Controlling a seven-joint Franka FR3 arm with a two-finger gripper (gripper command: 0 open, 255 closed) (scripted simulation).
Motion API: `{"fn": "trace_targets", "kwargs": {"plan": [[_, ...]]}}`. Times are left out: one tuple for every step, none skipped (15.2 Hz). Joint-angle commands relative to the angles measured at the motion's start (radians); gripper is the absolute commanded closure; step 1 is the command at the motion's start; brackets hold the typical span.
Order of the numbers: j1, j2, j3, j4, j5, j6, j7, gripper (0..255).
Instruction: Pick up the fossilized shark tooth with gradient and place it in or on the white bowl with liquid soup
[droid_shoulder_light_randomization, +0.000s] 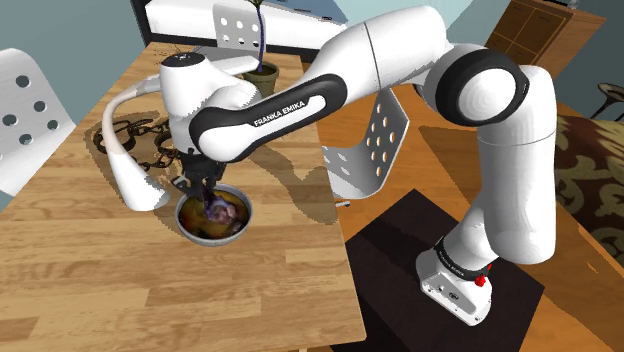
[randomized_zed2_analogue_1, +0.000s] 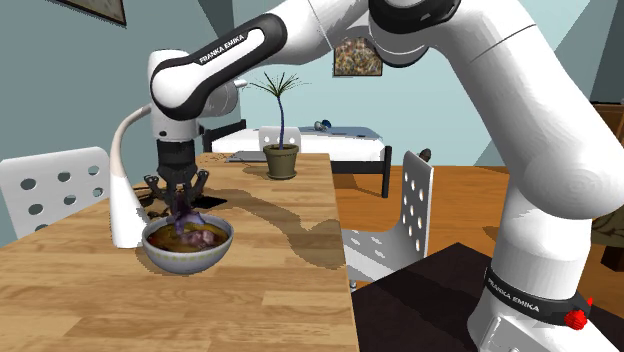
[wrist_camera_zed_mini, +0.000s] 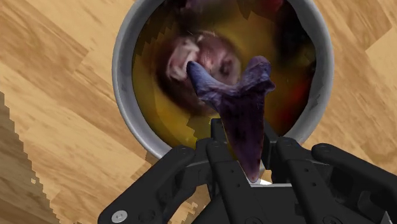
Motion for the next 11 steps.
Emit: {"fn": "trace_targets", "kwargs": {"plan": [[-0.001,0.003,-0.002,-0.012,-0.002,0.016,0.001,255],[-0.001,0.003,-0.002,-0.012,-0.002,0.016,0.001,255],[-0.001,0.003,-0.002,-0.012,-0.002,0.016,0.001,255],[-0.001,0.003,-0.002,-0.012,-0.002,0.016,0.001,255],[-0.001,0.003,-0.002,-0.012,-0.002,0.016,0.001,255],[-0.001,0.003,-0.002,-0.012,-0.002,0.016,0.001,255],[-0.001,0.003,-0.002,-0.012,-0.002,0.016,0.001,255],[-0.001,0.003,-0.002,-0.012,-0.002,0.016,0.001,255],[-0.001,0.003,-0.002,-0.012,-0.002,0.016,0.001,0],[-0.001,0.003,-0.002,-0.012,-0.002,0.016,0.001,0],[-0.001,0.004,-0.002,-0.012,-0.002,0.016,0.001,0]]}}
